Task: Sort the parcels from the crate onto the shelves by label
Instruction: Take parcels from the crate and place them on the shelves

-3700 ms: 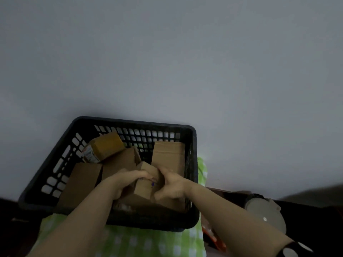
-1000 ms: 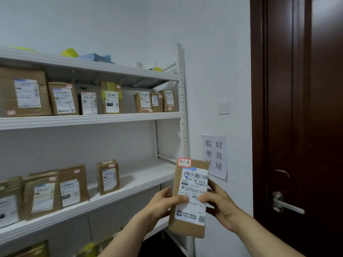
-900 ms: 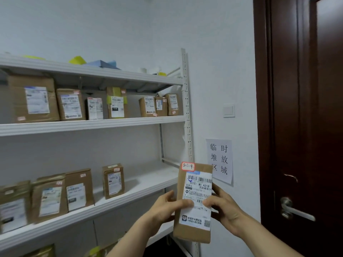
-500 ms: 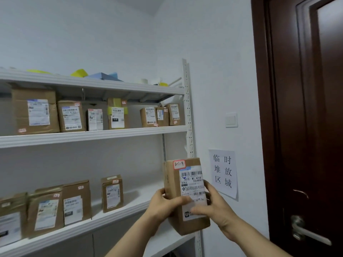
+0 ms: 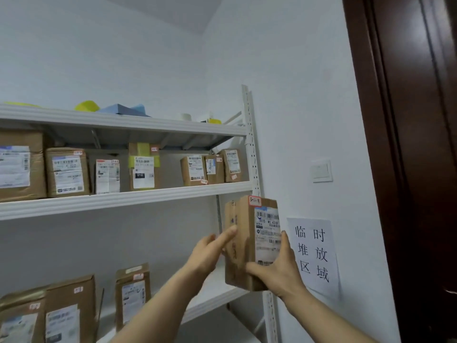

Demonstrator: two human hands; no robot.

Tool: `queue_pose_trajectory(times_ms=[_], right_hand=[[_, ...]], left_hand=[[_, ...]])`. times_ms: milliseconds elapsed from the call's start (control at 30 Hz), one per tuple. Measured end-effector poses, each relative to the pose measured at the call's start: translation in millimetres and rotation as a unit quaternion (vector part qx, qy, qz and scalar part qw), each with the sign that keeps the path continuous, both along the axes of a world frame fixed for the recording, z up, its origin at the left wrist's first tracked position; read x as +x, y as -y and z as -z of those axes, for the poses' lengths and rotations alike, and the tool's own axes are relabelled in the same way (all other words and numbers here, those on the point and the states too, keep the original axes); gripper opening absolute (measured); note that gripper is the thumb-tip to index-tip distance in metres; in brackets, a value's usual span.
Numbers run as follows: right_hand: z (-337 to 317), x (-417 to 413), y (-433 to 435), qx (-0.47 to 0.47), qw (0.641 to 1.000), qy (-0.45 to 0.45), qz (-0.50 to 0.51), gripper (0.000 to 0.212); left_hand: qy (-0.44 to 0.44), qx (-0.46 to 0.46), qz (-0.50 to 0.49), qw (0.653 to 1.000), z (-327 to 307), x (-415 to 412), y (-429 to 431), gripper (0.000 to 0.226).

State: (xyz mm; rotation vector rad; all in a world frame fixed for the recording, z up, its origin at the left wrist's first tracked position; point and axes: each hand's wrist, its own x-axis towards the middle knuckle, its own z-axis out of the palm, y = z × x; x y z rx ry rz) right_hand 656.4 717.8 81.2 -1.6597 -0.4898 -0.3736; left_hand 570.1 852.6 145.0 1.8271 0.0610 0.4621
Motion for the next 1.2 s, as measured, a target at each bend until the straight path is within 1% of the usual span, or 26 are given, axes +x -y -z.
queue_pose_trajectory(times_ms=[33,100,167,233,367,433,500,633,733,800,933,1067,1133,1200], right_hand=[[-3,18,-6,0.019,1.0,-0.008,0.01,0.11],[-15,54,-21,0.049,0.998,-0.021,0.026,0.113],[-31,89,-38,0.069,0.997,-0.034,0.029,0.114],[-47,119,-58,0.088,0.995,-0.042,0.024,0.11],[-71,169,-90,0.112,0.993,-0.029,0.038,0.107],[-82,192,-101,0.148,0.989,-0.018,0.013,0.095],[-96,213,-112,0.183,0.983,0.002,-0.025,0.087],[-131,262,-130,0.22,0.971,0.075,-0.061,0.09],[-151,301,-140,0.24,0.958,0.122,-0.101,0.091],[-161,321,-145,0.246,0.95,0.144,-0.123,0.093],[-177,352,-158,0.263,0.939,0.141,-0.172,0.084],[-187,381,-168,0.271,0.933,0.154,-0.181,0.077],[-189,391,-171,0.273,0.931,0.158,-0.182,0.079],[-192,398,-172,0.271,0.931,0.16,-0.187,0.078]], left_hand=[[0.009,0.012,-0.014,1.0,-6,16,-11,0.076],[0.04,0.044,-0.054,0.997,-23,45,-37,0.077],[0.063,0.085,-0.101,0.989,-43,76,-63,0.07],[0.076,0.12,-0.147,0.979,-63,105,-90,0.06],[0.092,0.171,-0.206,0.959,-98,156,-125,0.047],[0.099,0.206,-0.233,0.945,-111,179,-136,0.043],[0.101,0.244,-0.267,0.927,-125,202,-147,0.038],[0.108,0.324,-0.327,0.881,-155,257,-174,0.04],[0.122,0.377,-0.36,0.845,-173,299,-192,0.049],[0.115,0.416,-0.373,0.821,-182,324,-198,0.055],[0.061,0.515,-0.387,0.763,-199,367,-203,0.067],[0.031,0.559,-0.413,0.719,-215,402,-211,0.076],[0.023,0.578,-0.416,0.702,-225,415,-214,0.077],[0.009,0.586,-0.407,0.701,-232,422,-216,0.076]])
